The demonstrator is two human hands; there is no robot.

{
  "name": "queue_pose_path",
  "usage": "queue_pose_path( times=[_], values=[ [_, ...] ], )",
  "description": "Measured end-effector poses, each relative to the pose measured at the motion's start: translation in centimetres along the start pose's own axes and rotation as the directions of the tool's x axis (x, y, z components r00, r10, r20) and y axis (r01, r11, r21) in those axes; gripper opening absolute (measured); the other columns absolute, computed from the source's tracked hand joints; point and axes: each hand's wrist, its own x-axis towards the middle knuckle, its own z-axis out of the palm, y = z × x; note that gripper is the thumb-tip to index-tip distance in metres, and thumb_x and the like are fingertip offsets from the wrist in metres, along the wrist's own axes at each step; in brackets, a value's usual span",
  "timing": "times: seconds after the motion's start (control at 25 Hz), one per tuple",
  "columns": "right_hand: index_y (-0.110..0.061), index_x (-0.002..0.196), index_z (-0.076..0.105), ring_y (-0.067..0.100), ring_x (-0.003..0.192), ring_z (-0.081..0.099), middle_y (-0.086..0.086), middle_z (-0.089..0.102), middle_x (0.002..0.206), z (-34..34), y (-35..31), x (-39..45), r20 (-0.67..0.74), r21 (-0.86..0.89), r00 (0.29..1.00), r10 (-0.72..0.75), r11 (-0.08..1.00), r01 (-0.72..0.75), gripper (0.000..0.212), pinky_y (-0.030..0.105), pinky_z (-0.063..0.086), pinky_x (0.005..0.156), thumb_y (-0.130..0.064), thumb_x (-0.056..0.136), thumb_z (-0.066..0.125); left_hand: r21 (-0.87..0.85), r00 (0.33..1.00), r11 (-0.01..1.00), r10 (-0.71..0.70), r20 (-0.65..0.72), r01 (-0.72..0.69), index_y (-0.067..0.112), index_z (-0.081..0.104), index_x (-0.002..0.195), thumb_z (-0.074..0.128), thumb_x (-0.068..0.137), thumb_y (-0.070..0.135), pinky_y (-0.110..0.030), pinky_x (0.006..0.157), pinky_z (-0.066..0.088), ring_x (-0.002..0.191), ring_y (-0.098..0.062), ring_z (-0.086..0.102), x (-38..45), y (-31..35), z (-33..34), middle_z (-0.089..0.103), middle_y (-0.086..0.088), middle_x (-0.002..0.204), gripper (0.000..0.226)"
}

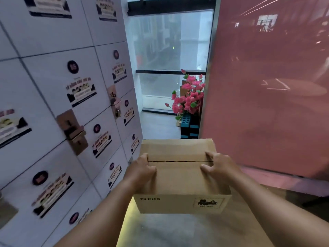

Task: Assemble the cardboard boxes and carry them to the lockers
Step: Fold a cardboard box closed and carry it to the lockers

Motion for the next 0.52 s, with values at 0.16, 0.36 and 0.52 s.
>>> queue_pose_path(
  times=[0.16,0.36,0.52],
  values=[
    [-0.029,0.15,0.046,0.026,0.121,0.059,0.001,0.062,0.139,-0.5,-1.1,12.5,0.025,0.014,1.0,0.015,1.0,-0.016,0.071,0.037,0.048,0.097,-0.054,0.088,0.069,0.025,0.999,0.999,-0.039,0.002,0.039,0.03,0.055,0.1,0.058,0.08,0.04,-0.039,0.08,0.057,0.085,-0.017,0.063,12.0,-0.3,-0.3,0.065,0.006,0.092,0.023],
    [-0.026,0.146,0.05,0.028,0.124,0.058,0.003,0.062,0.139,-0.7,-3.5,29.6,0.035,0.004,0.999,0.037,0.999,-0.037,0.066,0.037,0.047,0.101,-0.052,0.088,0.07,0.039,1.0,0.999,-0.015,-0.013,0.015,0.025,0.055,0.099,0.062,0.08,0.037,-0.033,0.073,0.053,0.082,-0.018,0.061,30.0,-1.0,-1.2,0.062,0.005,0.088,0.023],
    [-0.026,0.149,0.047,0.029,0.127,0.057,0.005,0.059,0.143,-2.6,-5.8,41.5,0.024,0.005,0.996,0.085,0.996,-0.085,0.07,0.037,0.046,0.101,-0.051,0.088,0.07,0.018,1.0,1.0,-0.004,-0.001,0.004,0.026,0.053,0.101,0.063,0.082,0.038,-0.032,0.071,0.051,0.083,-0.015,0.06,42.6,-0.5,-3.0,0.063,0.006,0.095,0.025]
  ],
)
